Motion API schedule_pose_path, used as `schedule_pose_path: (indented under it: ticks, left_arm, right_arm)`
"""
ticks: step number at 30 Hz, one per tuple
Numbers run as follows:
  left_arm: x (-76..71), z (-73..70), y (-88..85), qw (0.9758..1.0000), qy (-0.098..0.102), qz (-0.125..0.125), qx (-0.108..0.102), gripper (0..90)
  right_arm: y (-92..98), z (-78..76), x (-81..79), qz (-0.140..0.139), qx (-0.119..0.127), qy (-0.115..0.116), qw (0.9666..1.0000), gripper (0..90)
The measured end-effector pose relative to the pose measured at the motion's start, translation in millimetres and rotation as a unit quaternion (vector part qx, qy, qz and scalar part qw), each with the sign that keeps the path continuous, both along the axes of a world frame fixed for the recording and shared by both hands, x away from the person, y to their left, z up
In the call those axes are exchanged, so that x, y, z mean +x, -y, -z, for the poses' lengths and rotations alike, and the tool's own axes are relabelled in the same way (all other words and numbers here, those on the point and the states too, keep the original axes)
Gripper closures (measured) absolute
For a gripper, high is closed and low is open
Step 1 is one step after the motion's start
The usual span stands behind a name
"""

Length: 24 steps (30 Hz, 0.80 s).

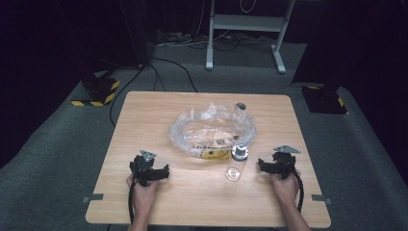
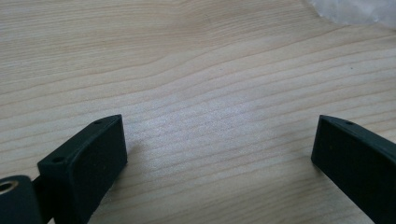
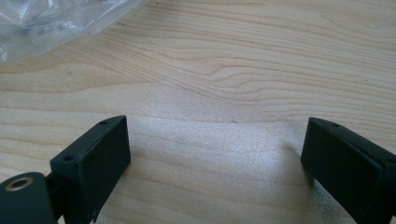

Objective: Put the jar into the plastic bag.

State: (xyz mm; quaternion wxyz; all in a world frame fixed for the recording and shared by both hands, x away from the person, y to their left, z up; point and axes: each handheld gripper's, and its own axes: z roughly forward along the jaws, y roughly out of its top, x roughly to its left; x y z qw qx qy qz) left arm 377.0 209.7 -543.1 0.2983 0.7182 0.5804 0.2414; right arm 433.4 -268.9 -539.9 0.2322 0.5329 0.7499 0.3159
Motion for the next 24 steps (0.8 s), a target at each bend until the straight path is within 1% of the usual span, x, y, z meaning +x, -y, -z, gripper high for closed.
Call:
schedule_pose_path:
  ticks: [19, 20, 21, 23, 24]
  left_arm:
    - [0.1, 0.0, -0.1, 1.0, 0.0, 0.0, -0.001, 3.6]
    - [0.2, 0.0, -0.1, 1.0, 0.0, 0.0, -0.001, 3.6]
    - [0.1, 0.0, -0.1, 1.0, 0.0, 0.0, -0.001, 3.6]
    - [0.1, 0.0, -0.1, 1.0, 0.0, 0.0, -0.001, 3.6]
    - [0.1, 0.0, -0.1, 1.0, 0.0, 0.0, -0.001, 3.6]
  right_arm:
    - [0.3, -0.1, 0.3, -0.001, 0.001, -0.001, 1.0, 8.0]
    - [1.6, -1.1, 0.2, -0.006, 0.006, -0.006, 0.9999, 7.8]
    - [1.6, -1.1, 0.2, -0.006, 0.006, -0.006, 0.9999, 7.8]
    - [4.7, -3.7, -1.2, -0.012, 0.033, -0.008, 0.9993, 6.9]
    - [6.0, -6.2, -2.8, -0.015, 0.042, -0.005, 0.999, 6.8]
